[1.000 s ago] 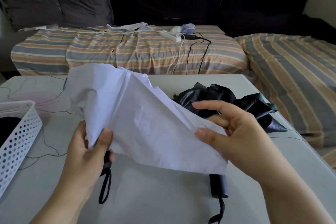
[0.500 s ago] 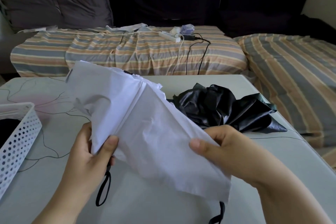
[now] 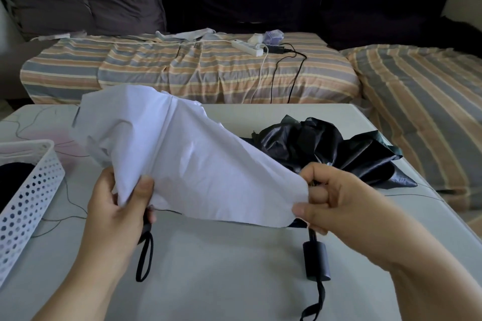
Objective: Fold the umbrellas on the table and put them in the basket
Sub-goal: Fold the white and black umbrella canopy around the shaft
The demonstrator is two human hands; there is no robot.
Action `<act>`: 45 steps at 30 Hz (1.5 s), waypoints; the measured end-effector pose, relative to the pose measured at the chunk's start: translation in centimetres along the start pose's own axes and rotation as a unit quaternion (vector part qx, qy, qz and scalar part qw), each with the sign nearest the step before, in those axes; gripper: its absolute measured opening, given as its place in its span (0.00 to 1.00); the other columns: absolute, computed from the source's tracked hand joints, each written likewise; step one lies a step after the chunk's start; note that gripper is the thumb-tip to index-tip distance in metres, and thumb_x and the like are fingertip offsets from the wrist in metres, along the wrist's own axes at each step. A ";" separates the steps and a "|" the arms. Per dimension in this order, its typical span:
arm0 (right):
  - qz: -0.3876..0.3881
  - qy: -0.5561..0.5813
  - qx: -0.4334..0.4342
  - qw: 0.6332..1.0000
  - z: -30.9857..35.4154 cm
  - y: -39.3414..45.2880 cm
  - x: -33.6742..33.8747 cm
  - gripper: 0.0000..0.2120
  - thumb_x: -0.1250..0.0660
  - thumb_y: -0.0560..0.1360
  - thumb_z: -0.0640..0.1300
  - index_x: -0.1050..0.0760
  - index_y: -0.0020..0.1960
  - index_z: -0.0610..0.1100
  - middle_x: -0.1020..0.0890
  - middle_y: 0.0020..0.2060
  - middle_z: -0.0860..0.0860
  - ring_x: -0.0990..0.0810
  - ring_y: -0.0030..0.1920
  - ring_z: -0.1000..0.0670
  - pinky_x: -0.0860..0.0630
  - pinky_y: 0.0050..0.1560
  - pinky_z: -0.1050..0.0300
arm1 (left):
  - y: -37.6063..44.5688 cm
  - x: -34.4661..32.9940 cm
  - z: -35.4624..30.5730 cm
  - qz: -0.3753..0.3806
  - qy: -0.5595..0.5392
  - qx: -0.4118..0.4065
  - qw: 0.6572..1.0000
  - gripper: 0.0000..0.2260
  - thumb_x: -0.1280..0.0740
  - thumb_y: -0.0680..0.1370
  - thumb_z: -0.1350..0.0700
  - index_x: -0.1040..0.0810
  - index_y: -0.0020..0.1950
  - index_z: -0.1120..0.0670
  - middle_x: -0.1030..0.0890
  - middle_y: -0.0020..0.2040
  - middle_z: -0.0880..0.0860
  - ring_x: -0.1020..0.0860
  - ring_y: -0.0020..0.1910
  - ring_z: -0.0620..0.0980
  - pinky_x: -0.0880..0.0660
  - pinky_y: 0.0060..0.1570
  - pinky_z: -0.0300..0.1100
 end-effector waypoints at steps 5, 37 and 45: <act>-0.017 0.037 0.102 0.994 2.5 -1.2 -0.2 0.35 0.37 0.74 0.25 0.30 0.63 0.65 0.21 0.28 0.51 0.31 0.26 0.55 0.30 0.28 0.63 | 0.0 -0.5 0.4 0.002 -0.046 0.043 0.998 0.08 0.38 0.80 0.58 0.31 0.41 0.50 0.29 0.23 0.53 0.33 0.19 0.47 0.39 0.22 0.34; -0.206 -0.031 0.019 0.978 1.6 2.3 -1.0 0.16 0.25 0.70 0.49 0.26 0.36 0.38 0.31 0.23 0.46 0.36 0.23 0.51 0.37 0.26 0.60 | -3.2 -4.4 -0.4 0.201 0.017 0.004 0.979 0.09 0.30 0.63 0.48 0.24 0.37 0.34 0.22 0.27 0.51 0.28 0.20 0.49 0.32 0.20 0.36; -0.156 -0.013 0.058 0.986 1.9 2.3 -1.1 0.04 0.29 0.73 0.49 0.19 0.41 0.50 0.16 0.34 0.47 0.20 0.32 0.45 0.22 0.37 0.48 | -3.5 -4.5 -0.4 0.227 0.031 0.001 0.973 0.10 0.30 0.61 0.43 0.24 0.41 0.37 0.23 0.27 0.52 0.28 0.20 0.49 0.32 0.21 0.35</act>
Point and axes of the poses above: each hand's wrist, its own y-axis towards the middle knuckle, its own x-axis out of the back of the hand, z = x × y, the point moved 4 cm from there along y, towards the middle knuckle
